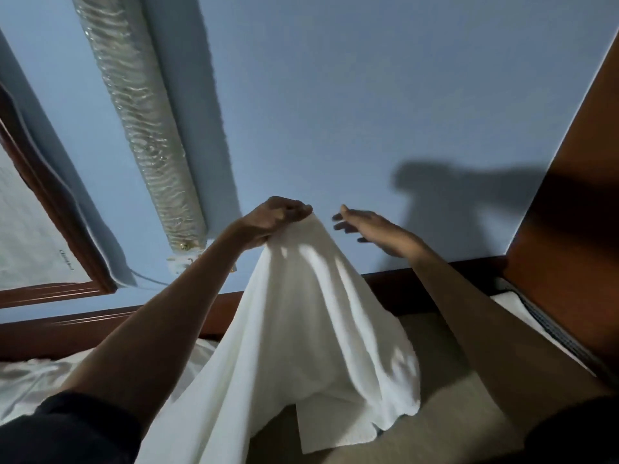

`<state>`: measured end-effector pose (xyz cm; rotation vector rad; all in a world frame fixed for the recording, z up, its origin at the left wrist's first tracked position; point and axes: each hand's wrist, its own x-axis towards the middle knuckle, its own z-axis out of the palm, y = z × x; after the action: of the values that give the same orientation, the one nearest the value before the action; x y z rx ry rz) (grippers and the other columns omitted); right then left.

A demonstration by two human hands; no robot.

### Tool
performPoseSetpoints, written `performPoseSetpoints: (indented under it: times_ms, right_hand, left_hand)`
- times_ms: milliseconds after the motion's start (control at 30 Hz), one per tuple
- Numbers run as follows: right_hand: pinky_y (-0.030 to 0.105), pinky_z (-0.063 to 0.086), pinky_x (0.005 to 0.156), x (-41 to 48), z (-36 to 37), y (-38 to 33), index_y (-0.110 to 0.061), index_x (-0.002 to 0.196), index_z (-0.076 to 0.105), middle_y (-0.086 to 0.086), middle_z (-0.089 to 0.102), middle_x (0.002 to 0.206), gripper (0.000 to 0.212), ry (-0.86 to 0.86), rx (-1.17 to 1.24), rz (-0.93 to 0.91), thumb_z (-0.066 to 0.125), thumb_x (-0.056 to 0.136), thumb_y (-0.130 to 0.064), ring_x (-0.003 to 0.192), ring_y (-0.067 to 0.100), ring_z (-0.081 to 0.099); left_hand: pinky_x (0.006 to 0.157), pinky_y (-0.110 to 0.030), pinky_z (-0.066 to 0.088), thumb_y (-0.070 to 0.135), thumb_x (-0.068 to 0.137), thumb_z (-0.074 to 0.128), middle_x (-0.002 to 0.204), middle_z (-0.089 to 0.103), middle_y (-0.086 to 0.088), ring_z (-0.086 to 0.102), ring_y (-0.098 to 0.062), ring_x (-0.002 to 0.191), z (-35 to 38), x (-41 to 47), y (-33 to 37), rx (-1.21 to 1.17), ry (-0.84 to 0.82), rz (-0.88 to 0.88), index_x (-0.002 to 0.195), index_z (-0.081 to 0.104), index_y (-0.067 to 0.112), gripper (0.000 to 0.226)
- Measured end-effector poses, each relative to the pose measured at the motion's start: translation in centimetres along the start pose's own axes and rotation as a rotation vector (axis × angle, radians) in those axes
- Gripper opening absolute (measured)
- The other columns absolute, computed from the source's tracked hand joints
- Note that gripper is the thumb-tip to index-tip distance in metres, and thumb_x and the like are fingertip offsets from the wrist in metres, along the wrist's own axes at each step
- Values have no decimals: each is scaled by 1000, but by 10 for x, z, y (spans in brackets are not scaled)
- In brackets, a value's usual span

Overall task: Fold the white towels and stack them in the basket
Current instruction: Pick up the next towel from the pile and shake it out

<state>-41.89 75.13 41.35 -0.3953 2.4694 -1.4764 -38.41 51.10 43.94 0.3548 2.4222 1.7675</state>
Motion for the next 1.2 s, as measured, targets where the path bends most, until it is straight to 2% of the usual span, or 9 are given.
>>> performPoseSetpoints:
  times_ms: [133,233,333,567,733,833,967,1033,1200]
  right_hand:
    - [37,49,102,13,9,15,-9,116,70,2,75,116,54,-188,205,83,39,106,-52,115,18,67]
    - [34,49,90,19,6,27,-17,100,66,0,67,92,34,-189,284,26,42,108,-40,92,18,65]
    - [30,40,73,23,-11,26,-21,80,53,-5,52,76,33,-29,327,-62,45,108,-36,74,11,50]
    - [33,26,62,57,-64,24,-17,74,46,3,37,72,36,408,148,-108,51,104,-35,66,15,34]
    - [32,31,63,70,-125,59,-2,78,56,13,52,79,36,655,-6,-12,49,104,-24,79,21,48]
    - [28,44,69,67,-140,66,-12,80,55,7,57,81,27,368,-128,-51,52,104,-26,81,19,54]
    - [32,48,101,44,-128,47,-25,125,62,-8,71,120,29,-292,14,-97,65,98,-34,116,8,63]
    - [35,46,107,40,-121,48,-20,122,67,-3,70,125,27,-487,28,-115,65,99,-33,123,11,61]
    - [35,50,98,32,-134,60,-18,95,63,2,62,99,27,-446,144,-195,59,101,-44,97,14,60]
  left_hand:
    - [63,-28,48,25,102,63,77,54,-10,55,-18,70,6,31,-9,9,-73,8,85,61,1,29]
    - [67,-31,50,28,102,64,81,58,-12,59,-21,75,9,48,-12,-19,-102,-5,86,62,0,31]
    - [66,-28,51,32,103,62,82,61,-11,61,-21,76,18,59,-8,-17,-141,-46,86,64,1,36]
    - [86,-37,58,46,103,58,111,75,-16,73,-27,99,48,76,-2,-67,-118,-112,114,73,-1,50]
    - [67,-27,55,33,102,61,87,70,-6,67,-20,76,47,68,-4,-104,-8,-129,92,73,8,30]
    - [57,-23,48,24,102,63,71,61,-1,57,-16,64,57,68,12,-69,69,-59,73,67,15,30]
    - [65,-27,53,22,102,63,83,68,-8,65,-20,75,83,75,42,15,70,7,89,72,4,24]
    - [67,-30,53,22,100,65,85,69,-9,66,-22,78,94,78,49,58,65,-1,89,73,3,23]
    - [69,-35,44,37,95,71,85,62,-12,57,-28,81,110,76,48,67,59,-89,87,71,5,33]
